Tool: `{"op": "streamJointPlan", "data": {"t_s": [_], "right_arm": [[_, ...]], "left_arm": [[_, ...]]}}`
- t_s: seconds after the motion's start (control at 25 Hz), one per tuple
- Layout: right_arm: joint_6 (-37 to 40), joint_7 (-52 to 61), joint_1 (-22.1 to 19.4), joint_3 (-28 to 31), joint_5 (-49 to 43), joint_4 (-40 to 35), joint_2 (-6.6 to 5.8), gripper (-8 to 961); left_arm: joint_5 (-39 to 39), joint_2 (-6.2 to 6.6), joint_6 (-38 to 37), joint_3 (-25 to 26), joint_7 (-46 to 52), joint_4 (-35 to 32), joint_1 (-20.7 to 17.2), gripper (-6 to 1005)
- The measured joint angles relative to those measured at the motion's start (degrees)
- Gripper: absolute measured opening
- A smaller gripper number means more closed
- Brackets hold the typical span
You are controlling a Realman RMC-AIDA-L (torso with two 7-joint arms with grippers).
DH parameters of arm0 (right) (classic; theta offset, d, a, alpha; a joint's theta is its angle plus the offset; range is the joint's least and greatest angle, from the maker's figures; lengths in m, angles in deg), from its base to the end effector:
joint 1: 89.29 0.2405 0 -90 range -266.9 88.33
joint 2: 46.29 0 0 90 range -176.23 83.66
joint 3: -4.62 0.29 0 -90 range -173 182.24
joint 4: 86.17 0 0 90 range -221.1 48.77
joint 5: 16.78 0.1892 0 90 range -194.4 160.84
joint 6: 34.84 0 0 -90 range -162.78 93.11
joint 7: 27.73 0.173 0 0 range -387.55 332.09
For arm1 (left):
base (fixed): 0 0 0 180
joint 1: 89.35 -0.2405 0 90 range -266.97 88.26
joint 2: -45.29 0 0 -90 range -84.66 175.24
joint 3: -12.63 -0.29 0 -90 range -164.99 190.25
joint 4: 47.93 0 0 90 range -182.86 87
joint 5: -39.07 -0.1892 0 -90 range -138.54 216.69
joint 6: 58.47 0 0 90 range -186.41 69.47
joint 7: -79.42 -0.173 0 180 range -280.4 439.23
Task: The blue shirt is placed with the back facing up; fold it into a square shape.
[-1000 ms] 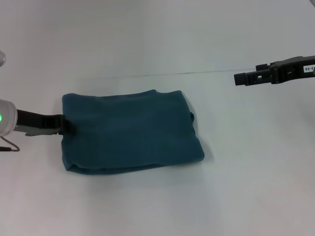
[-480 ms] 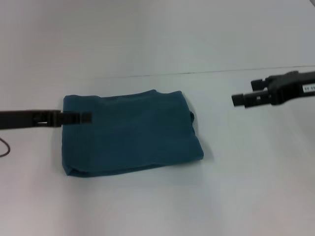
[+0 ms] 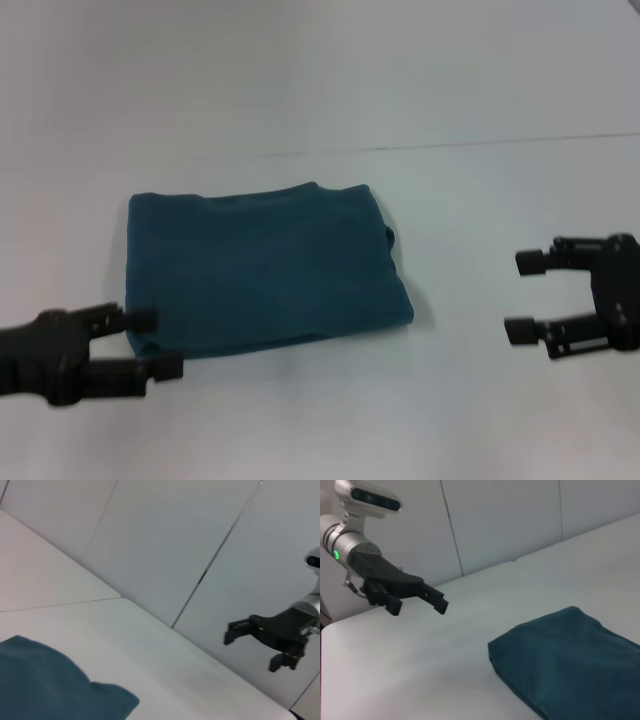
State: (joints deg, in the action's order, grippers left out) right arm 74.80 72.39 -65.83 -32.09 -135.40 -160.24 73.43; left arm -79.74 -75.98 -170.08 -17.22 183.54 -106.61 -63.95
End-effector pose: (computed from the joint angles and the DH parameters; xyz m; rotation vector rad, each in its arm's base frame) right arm 0.2482 0.3009 0.0403 -2.7829 0.5759 0.4922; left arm -0.2530 0.2923 0.0114 -2.7596 -0.9716 -0.8122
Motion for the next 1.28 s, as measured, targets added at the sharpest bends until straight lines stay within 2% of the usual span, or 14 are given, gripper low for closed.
{"op": "streamJointPlan", "data": {"t_s": [0.12, 0.36, 0.72, 1.28], "right_arm": [[0.02, -2.53, -1.92, 0.14, 0.69, 2.34, 0.01, 946], [0.18, -4.83, -3.06, -0.31, -0.38, 5.77, 0.0, 946], [-0.14, -6.23, -2.9, -0.09, -1.18, 7.98, 0.1, 946], [-1.38, -7.97, -2.49, 0.18, -1.17, 10.69, -0.1, 946]], "left_arm": [[-0.25, -0.69, -0.01, 0.69, -3.44, 0.04, -1.89, 952], [-0.7, -1.72, 0.48, 1.84, -7.61, 0.17, -4.24, 963], [-1.63, -2.38, 1.12, 2.01, -10.08, 0.17, -5.76, 963], [-2.74, -2.57, 2.78, 2.12, -12.73, 2.56, -5.96, 963]]}}
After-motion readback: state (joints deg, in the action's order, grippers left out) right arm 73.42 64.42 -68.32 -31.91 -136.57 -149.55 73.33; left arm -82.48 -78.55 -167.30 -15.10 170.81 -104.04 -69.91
